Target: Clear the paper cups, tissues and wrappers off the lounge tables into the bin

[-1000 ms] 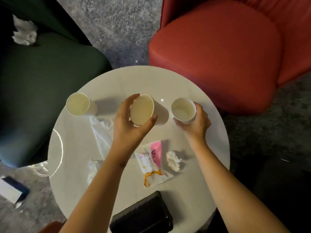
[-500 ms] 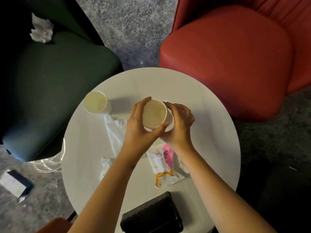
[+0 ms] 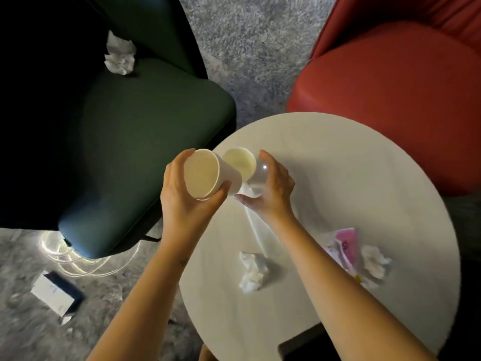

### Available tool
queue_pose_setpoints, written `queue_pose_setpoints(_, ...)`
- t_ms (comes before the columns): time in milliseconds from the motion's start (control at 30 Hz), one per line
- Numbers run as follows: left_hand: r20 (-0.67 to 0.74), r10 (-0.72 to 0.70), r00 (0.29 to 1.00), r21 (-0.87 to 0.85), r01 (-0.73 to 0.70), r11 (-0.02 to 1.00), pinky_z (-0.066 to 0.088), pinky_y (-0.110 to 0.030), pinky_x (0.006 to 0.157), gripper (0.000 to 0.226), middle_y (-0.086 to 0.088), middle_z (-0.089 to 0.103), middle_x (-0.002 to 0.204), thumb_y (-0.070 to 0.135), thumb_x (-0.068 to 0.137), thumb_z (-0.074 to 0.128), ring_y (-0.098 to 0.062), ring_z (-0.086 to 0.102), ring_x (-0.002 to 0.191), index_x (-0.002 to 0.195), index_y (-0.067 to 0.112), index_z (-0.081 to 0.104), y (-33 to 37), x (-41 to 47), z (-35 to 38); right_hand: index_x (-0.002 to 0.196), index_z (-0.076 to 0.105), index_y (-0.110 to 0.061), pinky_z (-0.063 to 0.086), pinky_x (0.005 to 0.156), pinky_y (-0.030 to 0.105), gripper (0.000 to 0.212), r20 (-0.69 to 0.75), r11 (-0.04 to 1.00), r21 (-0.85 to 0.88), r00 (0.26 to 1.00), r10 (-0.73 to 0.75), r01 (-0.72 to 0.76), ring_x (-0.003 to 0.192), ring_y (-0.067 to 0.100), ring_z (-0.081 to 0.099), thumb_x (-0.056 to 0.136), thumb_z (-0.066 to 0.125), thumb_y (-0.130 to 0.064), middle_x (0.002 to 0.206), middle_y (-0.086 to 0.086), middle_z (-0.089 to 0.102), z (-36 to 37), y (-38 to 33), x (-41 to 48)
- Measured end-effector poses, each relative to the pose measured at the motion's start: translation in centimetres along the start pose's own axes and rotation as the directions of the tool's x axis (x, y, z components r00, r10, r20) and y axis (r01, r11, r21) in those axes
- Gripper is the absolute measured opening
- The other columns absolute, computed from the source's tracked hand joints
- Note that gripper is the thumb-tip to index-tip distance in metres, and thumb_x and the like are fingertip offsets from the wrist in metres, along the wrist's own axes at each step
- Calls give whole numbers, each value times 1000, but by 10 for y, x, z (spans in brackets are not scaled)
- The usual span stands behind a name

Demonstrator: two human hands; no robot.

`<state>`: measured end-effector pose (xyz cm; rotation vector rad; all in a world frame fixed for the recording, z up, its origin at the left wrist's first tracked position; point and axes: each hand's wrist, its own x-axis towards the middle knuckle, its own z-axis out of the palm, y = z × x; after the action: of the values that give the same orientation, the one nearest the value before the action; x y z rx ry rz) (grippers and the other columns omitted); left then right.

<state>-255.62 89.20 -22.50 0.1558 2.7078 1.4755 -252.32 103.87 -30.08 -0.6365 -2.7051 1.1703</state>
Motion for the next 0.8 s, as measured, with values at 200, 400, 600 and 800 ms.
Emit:
queue_pose_setpoints(200, 23, 22, 1000, -27, -21, 999, 37, -5, 84, 68, 10, 51, 120, 37, 64, 75, 9, 47, 104, 125, 21, 47, -36, 23, -30, 126, 50, -9, 34, 96, 42, 80, -171, 989, 2, 974, 148, -149, 119, 29, 47, 58, 84, -34, 128, 6, 55, 43, -12, 23)
queue_pose_setpoints(400, 20, 78, 997, -100, -76, 992, 47, -32, 94, 68, 4, 51, 124, 34, 70, 76, -4, 49, 112, 128, 14, 44, -35, 31, -37, 108, 61, -21, 44, 88, 39, 57, -112, 979, -189, 992, 53, -74, 106, 19, 57, 56, 79, -36, 110, -7, 62, 49, -32, 6)
queue_pose_setpoints(600, 172, 153, 973, -52, -146, 988, 33, -3, 85, 70, 3, 50, 120, 31, 65, 77, 7, 47, 102, 125, 12, 48, -36, 23, -28, 101, 65, -8, 45, 80, 47, 63, -316, 990, -80, 939, -138, 119, 98, 32, 60, 43, 87, -20, 101, 7, 67, 48, -54, -24)
queue_pose_setpoints(800, 279, 168, 946, -55, -159, 986, 31, 1, 86, 73, 1, 46, 127, 37, 72, 71, 4, 42, 110, 133, 11, 41, -48, 4, -19, 103, 63, -10, 47, 76, 45, 71, -338, 988, -74, 929, -153, 136, 97, 28, 60, 39, 91, -24, 99, 2, 66, 53, -55, -44)
